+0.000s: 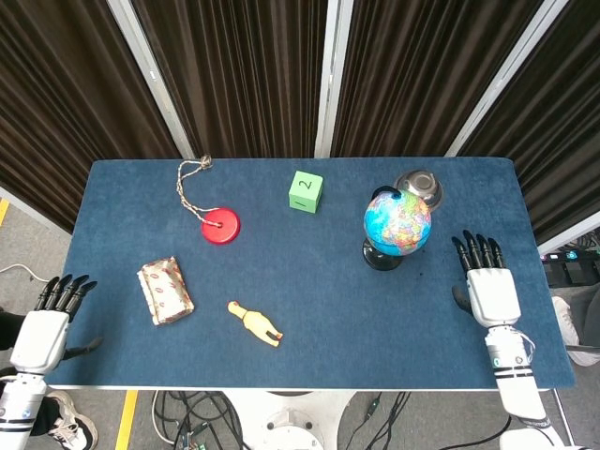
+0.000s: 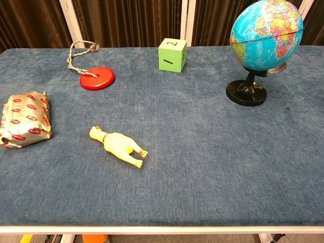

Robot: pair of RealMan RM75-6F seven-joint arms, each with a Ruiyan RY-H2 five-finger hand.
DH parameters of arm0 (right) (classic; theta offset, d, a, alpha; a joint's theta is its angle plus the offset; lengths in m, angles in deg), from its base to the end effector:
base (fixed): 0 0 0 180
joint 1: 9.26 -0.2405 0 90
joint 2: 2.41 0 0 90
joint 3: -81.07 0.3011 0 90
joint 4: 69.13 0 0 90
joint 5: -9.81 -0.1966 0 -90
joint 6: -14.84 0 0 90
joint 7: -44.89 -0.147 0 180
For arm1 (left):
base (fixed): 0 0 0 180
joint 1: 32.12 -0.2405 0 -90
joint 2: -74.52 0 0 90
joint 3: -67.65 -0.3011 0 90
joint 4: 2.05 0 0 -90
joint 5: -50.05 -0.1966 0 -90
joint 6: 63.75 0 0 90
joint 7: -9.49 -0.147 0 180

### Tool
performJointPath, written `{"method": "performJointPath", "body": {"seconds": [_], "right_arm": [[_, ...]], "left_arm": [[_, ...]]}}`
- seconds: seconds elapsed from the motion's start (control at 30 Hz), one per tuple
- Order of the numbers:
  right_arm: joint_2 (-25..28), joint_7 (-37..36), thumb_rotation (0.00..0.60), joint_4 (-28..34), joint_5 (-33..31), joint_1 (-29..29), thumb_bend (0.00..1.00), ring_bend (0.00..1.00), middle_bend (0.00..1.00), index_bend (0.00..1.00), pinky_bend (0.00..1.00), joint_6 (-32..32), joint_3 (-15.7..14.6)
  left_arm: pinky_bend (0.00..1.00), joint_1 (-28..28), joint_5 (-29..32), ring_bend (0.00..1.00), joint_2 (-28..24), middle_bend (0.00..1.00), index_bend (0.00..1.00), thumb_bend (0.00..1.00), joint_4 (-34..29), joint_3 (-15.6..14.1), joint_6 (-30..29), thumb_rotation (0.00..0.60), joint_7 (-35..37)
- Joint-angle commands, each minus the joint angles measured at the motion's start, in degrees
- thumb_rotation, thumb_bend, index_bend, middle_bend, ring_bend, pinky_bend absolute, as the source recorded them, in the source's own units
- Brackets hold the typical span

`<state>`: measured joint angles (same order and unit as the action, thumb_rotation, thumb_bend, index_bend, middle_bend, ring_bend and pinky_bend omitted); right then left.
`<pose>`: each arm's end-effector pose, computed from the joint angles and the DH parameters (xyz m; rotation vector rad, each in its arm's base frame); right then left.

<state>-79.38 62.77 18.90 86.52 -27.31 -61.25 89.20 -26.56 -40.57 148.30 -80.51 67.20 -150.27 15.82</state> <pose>-0.3087 -0.2795 0.1142 1.4860 -0.7847 0.8435 -0.3679 0.1816 0.1409 -1.4647 -0.9179 -0.9607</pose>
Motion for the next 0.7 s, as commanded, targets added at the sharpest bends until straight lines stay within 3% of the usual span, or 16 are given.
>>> {"method": "performJointPath", "body": {"seconds": [0.03,0.23,0.33,0.7], "right_arm": [[0.3,-2.1,0.600,-0.4,4.2,-0.2,0.23,0.00,0.00,0.00,0.00,-1.0,-1.0],[-0.6,-4.6,0.600,-1.1,15.0,-1.9,0.24,0.00,0.00,0.00,0.00,-3.2,-3.9],[-1.2,-3.5,0.600,-0.6,17.2,-2.6,0.24,0.00,0.00,0.00,0.00,-3.2,-4.4],[-1.9,-0.1,0.600,1.1,15.3,-5.2,0.24,0.00,0.00,0.00,0.00,1.4,-3.1]], "left_arm": [[0.05,0.0,-0.1,0.02,0.0,0.09,0.13,0.00,-0.1,0.0,0.0,0.600,-0.1],[0.05,0.0,0.0,0.02,0.0,0.09,0.13,0.00,-0.2,0.1,-0.2,0.600,-0.1],[0.05,-0.1,0.0,0.02,0.0,0.09,0.13,0.00,-0.1,0.0,-0.2,0.600,0.1],[0.05,-0.2,0.0,0.02,-0.1,0.09,0.14,0.00,0.5,0.0,-0.3,0.600,0.9]]}}
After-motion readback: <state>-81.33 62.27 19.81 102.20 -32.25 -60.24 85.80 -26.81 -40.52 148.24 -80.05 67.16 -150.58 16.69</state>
